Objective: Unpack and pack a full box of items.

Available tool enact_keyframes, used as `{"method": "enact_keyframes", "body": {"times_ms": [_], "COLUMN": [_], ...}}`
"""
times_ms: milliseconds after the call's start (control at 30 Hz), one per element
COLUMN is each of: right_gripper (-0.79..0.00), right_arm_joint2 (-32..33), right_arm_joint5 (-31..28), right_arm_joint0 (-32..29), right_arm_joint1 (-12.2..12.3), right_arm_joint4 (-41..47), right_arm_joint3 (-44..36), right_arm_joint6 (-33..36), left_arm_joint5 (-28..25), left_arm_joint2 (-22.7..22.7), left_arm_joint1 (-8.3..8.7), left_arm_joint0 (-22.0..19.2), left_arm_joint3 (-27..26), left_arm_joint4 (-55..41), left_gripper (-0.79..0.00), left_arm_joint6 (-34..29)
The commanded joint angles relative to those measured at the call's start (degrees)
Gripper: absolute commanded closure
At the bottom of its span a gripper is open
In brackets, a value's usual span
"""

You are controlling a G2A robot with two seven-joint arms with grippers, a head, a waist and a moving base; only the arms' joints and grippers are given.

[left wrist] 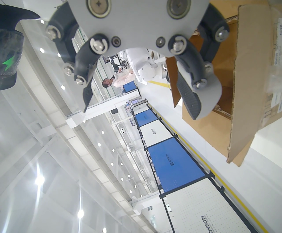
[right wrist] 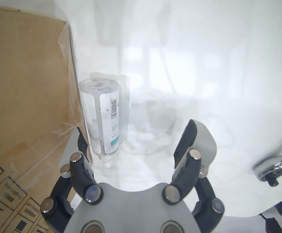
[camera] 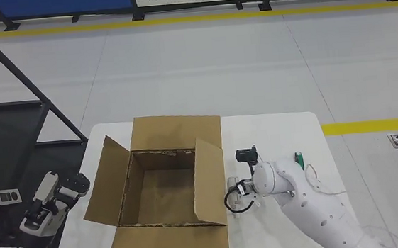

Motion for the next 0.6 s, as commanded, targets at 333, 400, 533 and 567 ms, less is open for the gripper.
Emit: {"method": "enact_keyframes", "body": {"times_ms": [333,400,533,567], "right_gripper": [-0.785,-0.785,-0.785,-0.785], "right_arm_joint2": [5.1,6.6,9.1,9.3], "right_arm_joint5": [3.8,4.1,2.9,2.1], "right_arm_joint0": [-4.2,-5.8,-9.4,-10.0], "right_arm_joint1": [1.7,2.2,3.1,3.3], "right_arm_joint4": [-5.9,-6.6,-7.9,-8.3], "right_arm_joint3": [-5.5,-8.2,-15.0,-15.9], "right_arm_joint6": [0.9,0.6,1.8,2.6], "left_arm_joint5": [0.0,0.0,0.0,0.0], "left_arm_joint2": [0.0,0.0,0.0,0.0], "left_arm_joint1": [0.00,0.00,0.00,0.00], "left_arm_joint0": [0.0,0.0,0.0,0.0], "left_arm_joint3": [0.0,0.0,0.0,0.0], "left_arm_joint4": [0.0,0.0,0.0,0.0], "left_gripper": [-0.785,-0.785,-0.785,-0.785], "left_arm_joint6": [0.0,0.0,0.0,0.0]}}
